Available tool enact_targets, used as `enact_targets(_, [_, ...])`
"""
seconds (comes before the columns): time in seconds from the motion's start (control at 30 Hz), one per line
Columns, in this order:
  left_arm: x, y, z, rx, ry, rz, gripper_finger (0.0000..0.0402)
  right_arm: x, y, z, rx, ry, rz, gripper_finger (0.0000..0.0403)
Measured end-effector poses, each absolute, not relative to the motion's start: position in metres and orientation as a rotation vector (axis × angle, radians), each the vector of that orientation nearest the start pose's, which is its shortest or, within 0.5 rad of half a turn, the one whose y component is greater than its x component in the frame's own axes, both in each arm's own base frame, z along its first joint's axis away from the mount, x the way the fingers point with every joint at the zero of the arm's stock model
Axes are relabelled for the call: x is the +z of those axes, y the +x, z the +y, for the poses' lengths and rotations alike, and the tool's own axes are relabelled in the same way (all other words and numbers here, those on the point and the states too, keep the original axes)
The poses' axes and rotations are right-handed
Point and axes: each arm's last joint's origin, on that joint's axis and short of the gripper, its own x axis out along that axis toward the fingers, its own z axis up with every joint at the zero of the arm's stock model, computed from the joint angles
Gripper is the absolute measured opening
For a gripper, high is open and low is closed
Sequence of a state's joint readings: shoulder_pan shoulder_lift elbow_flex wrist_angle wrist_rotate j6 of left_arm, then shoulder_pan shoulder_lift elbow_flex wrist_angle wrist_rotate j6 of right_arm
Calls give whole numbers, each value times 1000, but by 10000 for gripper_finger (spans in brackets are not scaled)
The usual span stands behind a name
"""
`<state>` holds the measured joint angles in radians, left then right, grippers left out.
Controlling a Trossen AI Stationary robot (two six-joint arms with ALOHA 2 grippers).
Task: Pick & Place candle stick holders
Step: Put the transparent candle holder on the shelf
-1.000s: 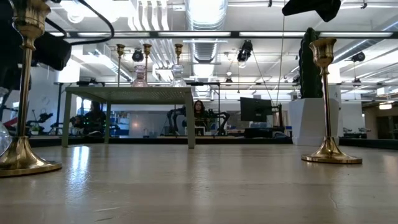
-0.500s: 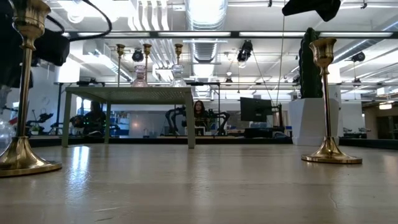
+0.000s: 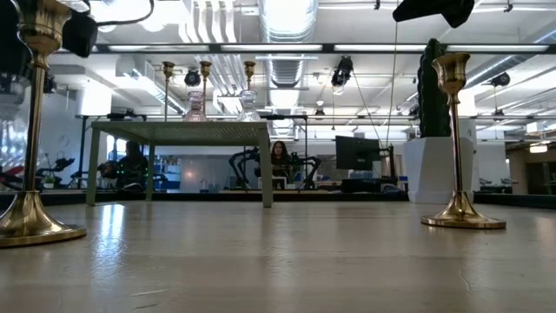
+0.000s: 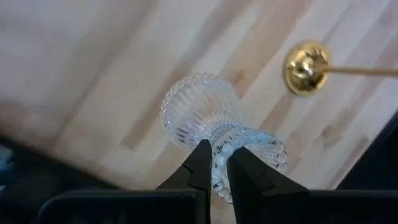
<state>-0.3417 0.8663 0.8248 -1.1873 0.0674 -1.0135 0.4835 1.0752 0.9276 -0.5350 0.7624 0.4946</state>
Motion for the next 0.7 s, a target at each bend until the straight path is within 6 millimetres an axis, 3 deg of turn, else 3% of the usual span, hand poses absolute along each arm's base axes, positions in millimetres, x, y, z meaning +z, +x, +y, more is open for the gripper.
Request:
enact_targets(0.4, [357, 99, 7, 538, -701, 1018, 32, 303, 199, 82, -391, 76, 470, 8])
enact_targets(0.7, [386, 111, 74, 620, -690, 1006, 32, 303, 199, 82, -389, 73, 471, 8])
